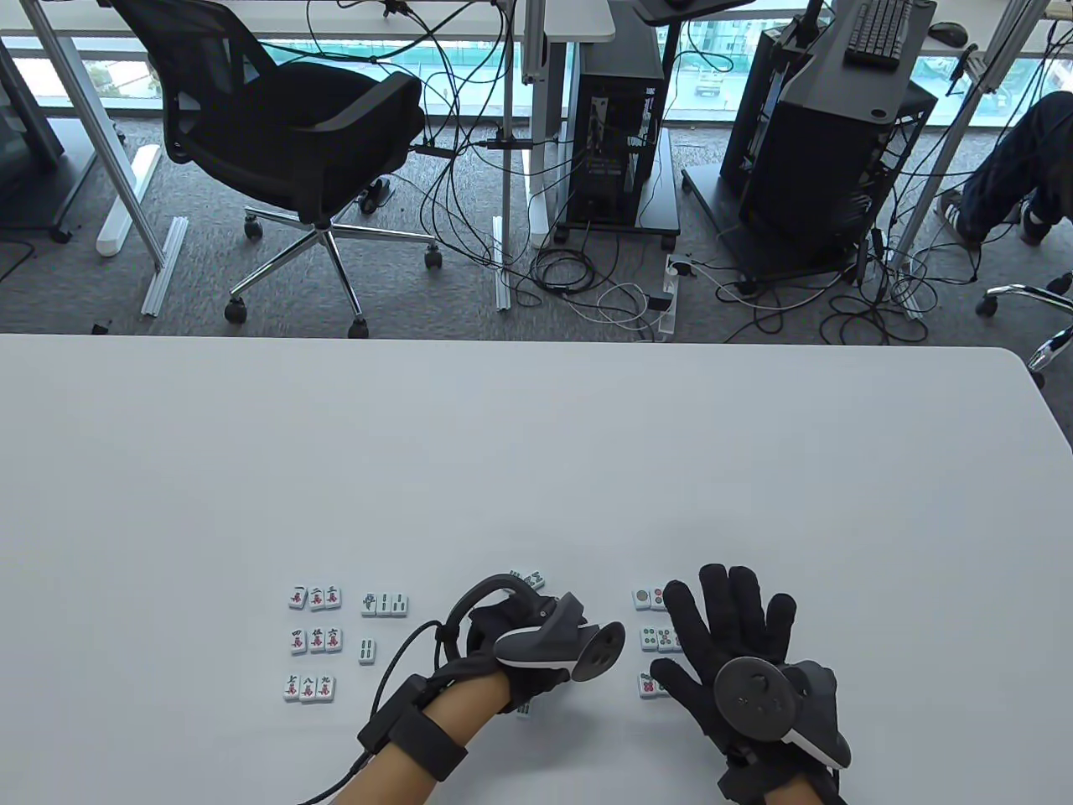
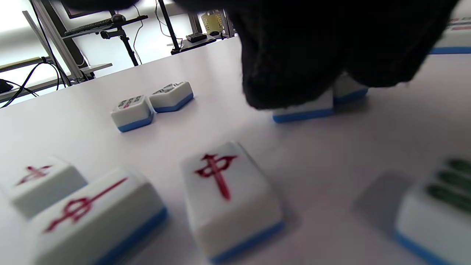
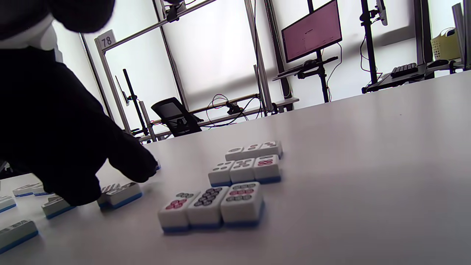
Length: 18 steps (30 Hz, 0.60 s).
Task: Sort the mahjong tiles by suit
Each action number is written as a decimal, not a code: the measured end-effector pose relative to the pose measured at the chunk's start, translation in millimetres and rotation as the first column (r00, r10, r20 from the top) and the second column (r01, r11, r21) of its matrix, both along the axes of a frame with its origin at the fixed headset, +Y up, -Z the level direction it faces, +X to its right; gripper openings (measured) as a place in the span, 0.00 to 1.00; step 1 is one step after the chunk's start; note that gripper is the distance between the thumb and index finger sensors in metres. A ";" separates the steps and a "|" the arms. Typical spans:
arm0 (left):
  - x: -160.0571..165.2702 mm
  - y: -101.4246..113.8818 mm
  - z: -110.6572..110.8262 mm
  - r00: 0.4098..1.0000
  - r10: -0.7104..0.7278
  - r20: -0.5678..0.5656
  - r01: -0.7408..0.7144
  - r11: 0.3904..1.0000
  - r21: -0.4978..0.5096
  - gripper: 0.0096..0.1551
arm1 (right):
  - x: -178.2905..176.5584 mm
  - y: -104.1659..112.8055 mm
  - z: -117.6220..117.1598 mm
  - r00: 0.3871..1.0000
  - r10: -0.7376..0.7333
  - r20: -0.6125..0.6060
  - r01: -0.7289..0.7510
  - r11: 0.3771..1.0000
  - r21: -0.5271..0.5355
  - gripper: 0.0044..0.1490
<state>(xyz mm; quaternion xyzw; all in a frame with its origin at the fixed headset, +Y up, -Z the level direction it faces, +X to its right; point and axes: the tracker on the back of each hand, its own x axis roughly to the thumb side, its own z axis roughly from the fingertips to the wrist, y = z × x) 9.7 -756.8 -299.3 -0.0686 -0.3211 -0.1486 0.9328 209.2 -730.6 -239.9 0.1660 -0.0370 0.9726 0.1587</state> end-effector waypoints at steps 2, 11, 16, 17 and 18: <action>4.8 -4.7 0.0 1.000 -0.030 0.009 0.030 0.999 0.013 0.37 | -0.9 -0.5 0.0 1.000 0.011 -0.003 -0.011 1.000 -0.001 0.49; 12.0 -6.5 -2.5 1.000 -0.020 0.016 0.020 1.000 -0.003 0.36 | 0.2 -0.3 0.0 1.000 0.016 0.004 -0.016 1.000 -0.002 0.49; -12.8 15.1 -3.7 0.995 0.101 -0.011 -0.100 0.994 0.044 0.36 | 1.7 2.5 0.3 1.000 0.003 0.009 -0.003 1.000 0.011 0.49; -21.8 21.1 -4.6 0.993 0.116 -0.026 -0.115 0.992 0.059 0.35 | 2.3 2.2 0.0 1.000 0.000 0.009 0.000 1.000 0.008 0.49; -30.4 26.1 -5.2 0.992 0.123 -0.042 -0.120 0.991 0.065 0.36 | 2.5 1.8 -0.3 1.000 -0.001 0.009 0.001 1.000 0.006 0.49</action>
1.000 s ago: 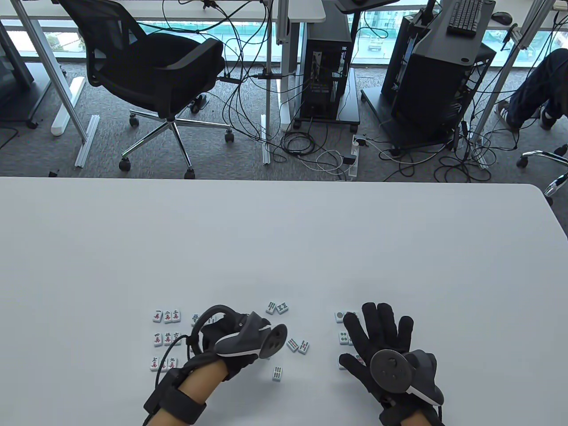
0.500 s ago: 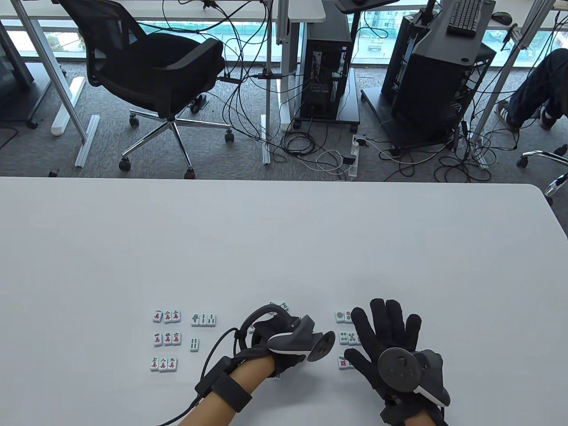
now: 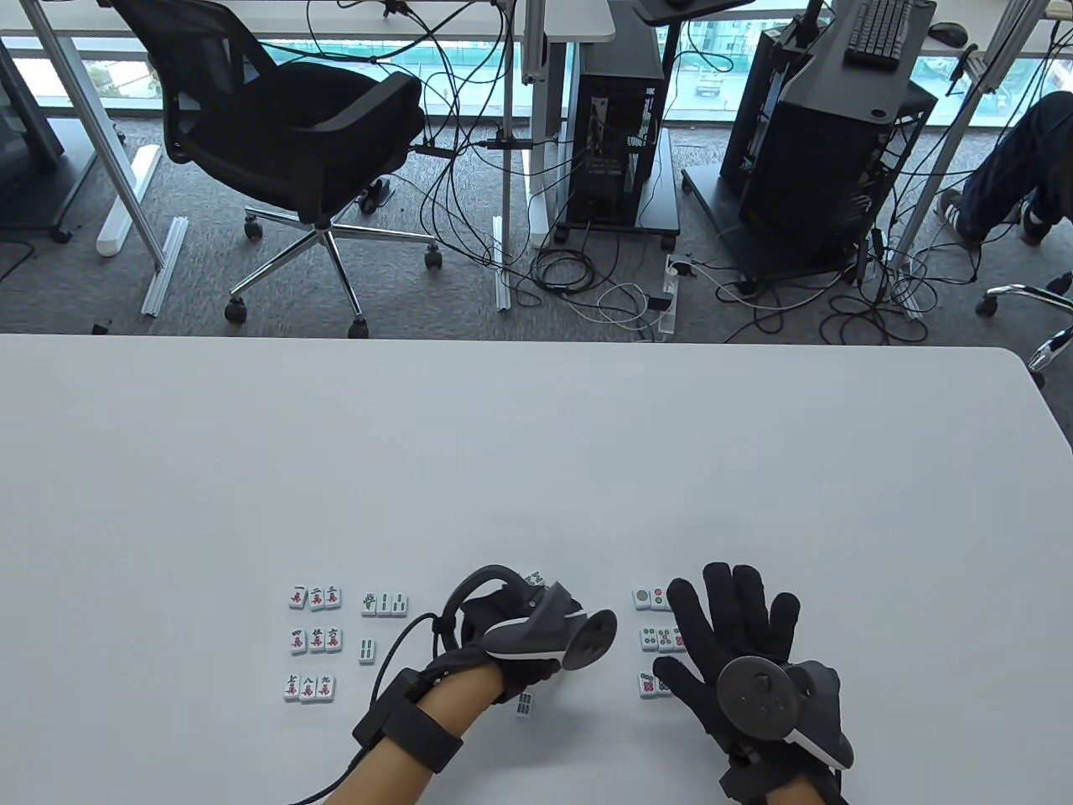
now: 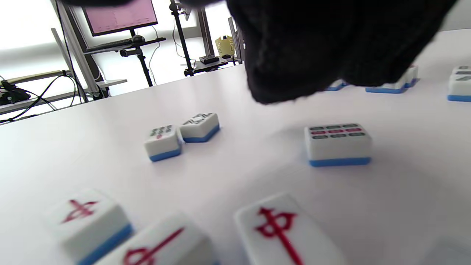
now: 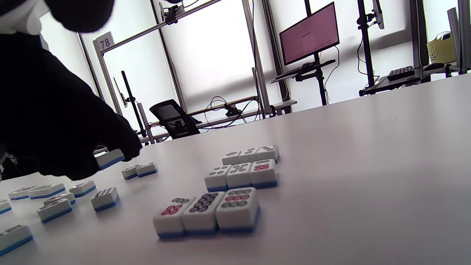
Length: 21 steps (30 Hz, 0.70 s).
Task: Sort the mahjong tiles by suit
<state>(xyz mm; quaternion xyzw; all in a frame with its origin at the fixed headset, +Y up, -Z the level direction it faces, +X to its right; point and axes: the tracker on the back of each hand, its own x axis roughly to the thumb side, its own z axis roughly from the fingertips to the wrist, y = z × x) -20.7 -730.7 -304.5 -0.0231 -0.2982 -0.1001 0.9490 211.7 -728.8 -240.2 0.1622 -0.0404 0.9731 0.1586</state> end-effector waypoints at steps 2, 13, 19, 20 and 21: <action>-25.1 10.7 -0.1 0.999 0.021 -0.048 -0.021 1.000 0.008 0.35 | -0.9 -1.0 0.0 1.000 0.013 -0.002 -0.013 1.000 -0.002 0.49; -144.9 4.0 18.1 0.957 -0.024 -0.290 0.020 1.000 -0.015 0.35 | -5.2 -3.3 0.9 0.999 0.042 -0.015 -0.042 0.999 -0.009 0.49; -162.6 -18.3 26.5 0.948 -0.056 -0.314 0.045 0.998 -0.045 0.35 | -6.5 -3.6 1.3 0.998 0.055 -0.012 -0.056 0.998 -0.014 0.49; -163.1 -21.3 26.7 0.948 -0.060 -0.313 0.047 0.998 -0.048 0.35 | -6.9 -3.7 1.4 0.998 0.056 -0.012 -0.056 0.998 -0.017 0.49; -163.2 -22.8 26.7 0.948 -0.061 -0.313 0.047 0.998 -0.051 0.35 | -7.1 -3.7 1.4 0.998 0.055 -0.012 -0.056 0.998 -0.018 0.49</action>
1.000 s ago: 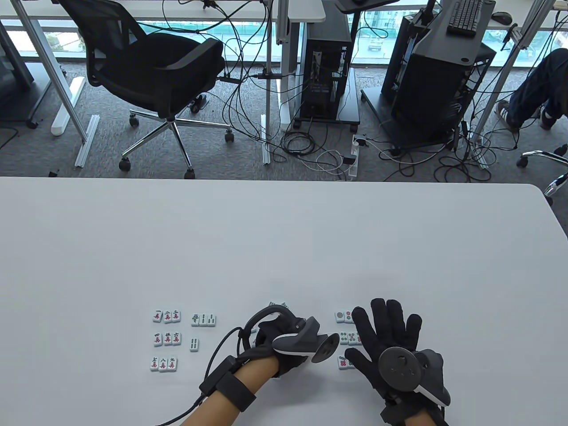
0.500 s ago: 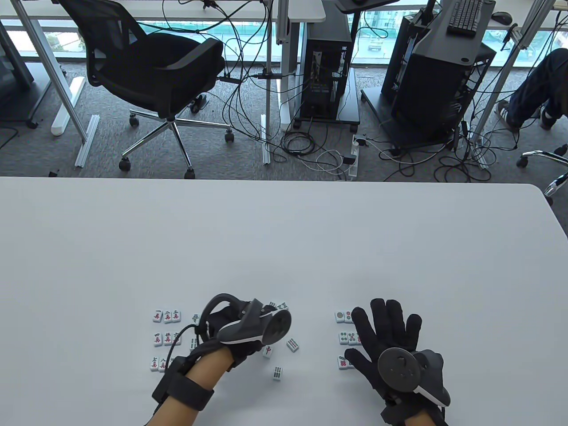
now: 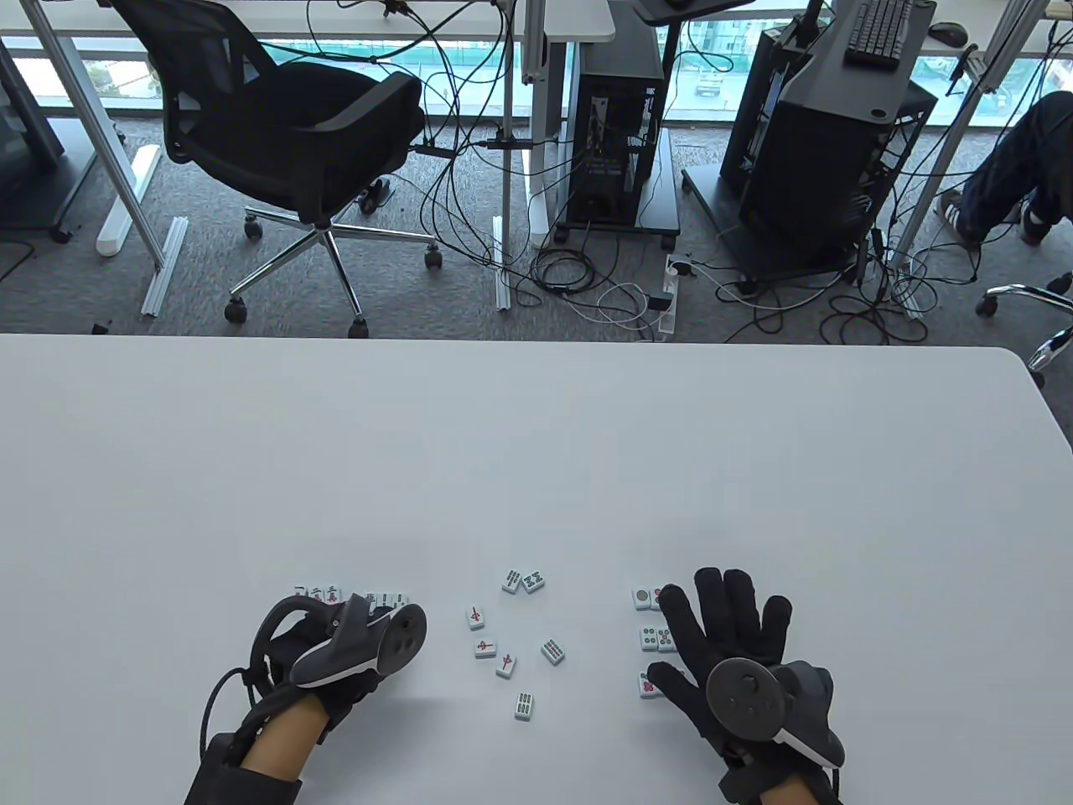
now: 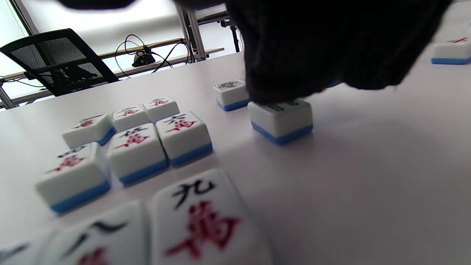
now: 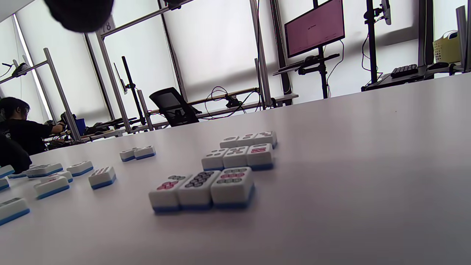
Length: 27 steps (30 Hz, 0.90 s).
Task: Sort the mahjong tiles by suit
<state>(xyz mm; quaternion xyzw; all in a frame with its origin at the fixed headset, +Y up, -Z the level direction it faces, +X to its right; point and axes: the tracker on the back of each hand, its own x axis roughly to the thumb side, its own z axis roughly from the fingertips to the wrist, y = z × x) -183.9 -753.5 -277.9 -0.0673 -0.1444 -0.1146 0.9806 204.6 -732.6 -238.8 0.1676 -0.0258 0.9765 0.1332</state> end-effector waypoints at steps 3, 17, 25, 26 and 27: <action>0.2 -5.5 -1.3 1.000 -0.020 -0.003 0.020 1.000 -0.017 0.35 | -0.6 0.2 0.1 1.000 0.007 0.000 -0.007 1.000 -0.002 0.49; 15.2 6.1 7.0 0.995 -0.092 0.034 0.090 0.994 0.057 0.37 | -0.8 0.2 -0.8 1.000 0.005 0.000 -0.005 1.000 -0.013 0.49; 79.9 18.3 29.3 0.953 0.032 0.300 -0.050 0.997 0.051 0.38 | -1.2 -0.1 -0.8 1.000 0.009 -0.003 -0.009 1.000 -0.013 0.49; 89.5 18.2 32.8 0.942 0.023 0.335 -0.044 0.998 0.055 0.39 | -1.4 -0.1 -0.8 1.000 0.010 -0.004 -0.010 1.000 -0.012 0.49; 99.9 17.3 36.3 0.929 0.008 0.369 -0.031 0.998 0.057 0.39 | -1.5 -0.1 -0.7 1.000 0.009 -0.005 -0.009 1.000 -0.012 0.49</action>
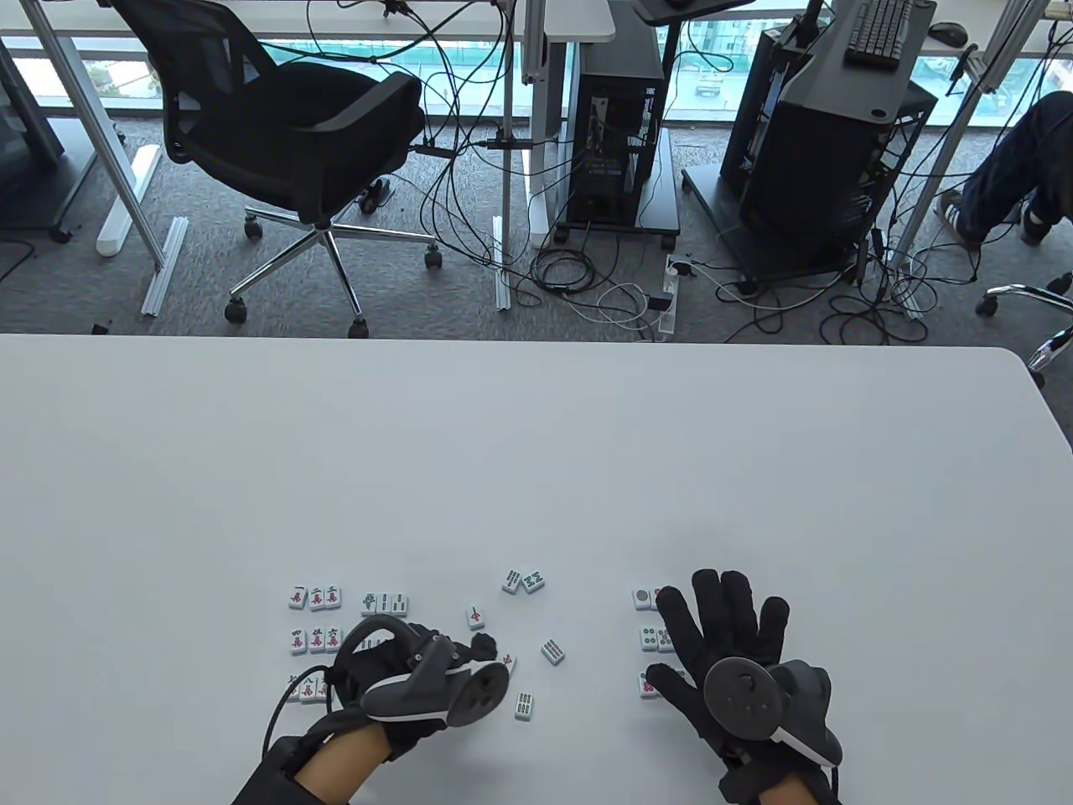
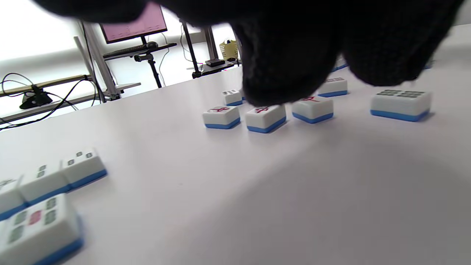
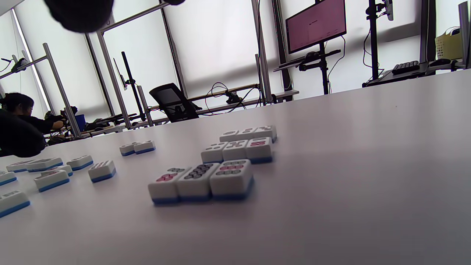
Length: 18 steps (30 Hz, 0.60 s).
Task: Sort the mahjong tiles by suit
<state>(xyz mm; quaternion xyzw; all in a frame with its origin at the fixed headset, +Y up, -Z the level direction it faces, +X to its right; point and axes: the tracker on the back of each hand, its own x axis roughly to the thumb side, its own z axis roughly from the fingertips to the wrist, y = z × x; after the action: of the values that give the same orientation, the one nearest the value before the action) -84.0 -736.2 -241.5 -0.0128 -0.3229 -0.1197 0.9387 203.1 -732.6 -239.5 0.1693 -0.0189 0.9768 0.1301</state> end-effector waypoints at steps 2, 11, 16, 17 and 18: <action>15.4 -3.3 5.1 0.998 -0.036 0.047 0.036 0.999 -0.005 0.40 | -0.1 -0.2 0.0 1.000 -0.001 -0.001 0.001 1.000 0.000 0.49; 46.0 -23.9 7.1 0.978 -0.175 0.117 0.174 0.985 0.021 0.39 | -0.9 -1.1 0.1 1.000 -0.003 -0.009 0.003 1.000 -0.003 0.49; 47.7 -24.2 6.0 0.982 -0.147 0.115 0.149 0.989 -0.008 0.36 | -0.8 -1.5 -0.1 1.000 -0.005 -0.009 0.004 1.000 -0.006 0.49; 48.2 -24.5 5.7 0.983 -0.140 0.115 0.143 0.990 -0.017 0.36 | -0.9 -1.6 -0.1 1.000 -0.004 -0.010 0.004 1.000 -0.006 0.49; 48.3 -24.5 5.5 0.985 -0.132 0.115 0.135 0.991 -0.023 0.36 | -1.1 -1.6 0.0 1.000 -0.004 -0.010 0.004 1.000 -0.006 0.49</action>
<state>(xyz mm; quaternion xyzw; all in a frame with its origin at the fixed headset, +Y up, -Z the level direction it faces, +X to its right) -35.7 -760.8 -236.0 -0.0418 -0.3756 -0.1780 0.9085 202.0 -734.2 -239.5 0.1737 -0.0155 0.9757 0.1325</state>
